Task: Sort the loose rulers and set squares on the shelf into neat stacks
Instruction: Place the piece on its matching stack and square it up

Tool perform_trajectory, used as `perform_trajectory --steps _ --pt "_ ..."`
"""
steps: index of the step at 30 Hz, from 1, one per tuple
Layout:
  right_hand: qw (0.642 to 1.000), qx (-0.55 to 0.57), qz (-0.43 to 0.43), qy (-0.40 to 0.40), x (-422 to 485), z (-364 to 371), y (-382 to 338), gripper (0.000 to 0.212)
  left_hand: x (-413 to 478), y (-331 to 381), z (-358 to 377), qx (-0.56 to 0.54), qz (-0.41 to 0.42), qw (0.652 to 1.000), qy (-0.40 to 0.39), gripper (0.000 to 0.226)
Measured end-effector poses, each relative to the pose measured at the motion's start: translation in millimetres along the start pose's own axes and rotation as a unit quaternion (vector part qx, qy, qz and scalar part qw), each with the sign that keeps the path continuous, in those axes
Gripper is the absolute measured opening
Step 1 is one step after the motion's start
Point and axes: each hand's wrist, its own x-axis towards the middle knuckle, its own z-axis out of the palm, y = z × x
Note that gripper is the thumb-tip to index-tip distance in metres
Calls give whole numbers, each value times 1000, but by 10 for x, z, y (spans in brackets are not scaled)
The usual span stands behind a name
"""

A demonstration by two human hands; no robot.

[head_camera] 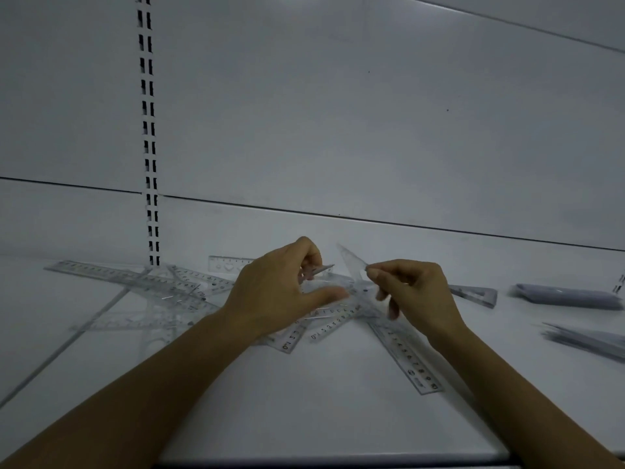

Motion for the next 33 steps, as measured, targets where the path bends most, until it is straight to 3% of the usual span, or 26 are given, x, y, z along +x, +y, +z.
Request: perform_trajectory --steps 2,5,10,12,14,21,28,33 --pt "992 -89 -72 50 13 -1 32 8 12 -11 14 -26 -1 1000 3 42" --pt "924 -271 -251 99 19 -1 28 9 36 13 12 -106 11 994 17 37" --pt "808 -393 -422 120 -15 -55 -158 14 51 268 -7 -266 -52 962 30 26" --pt "784 -418 -446 108 -12 -113 -199 15 95 364 5 -281 -72 957 26 13" --pt "786 -424 -443 79 -20 -207 -227 10 163 448 -2 -303 -102 947 30 10" --pt "820 -450 -353 37 -29 -990 -158 30 430 1021 268 -362 -122 924 -7 11" --pt "858 -432 -262 -89 19 -2084 248 29 766 1671 1063 -418 -156 893 -57 9" --pt "876 -407 -235 -107 17 -2593 519 40 939 2045 1549 -396 -171 900 -52 9"
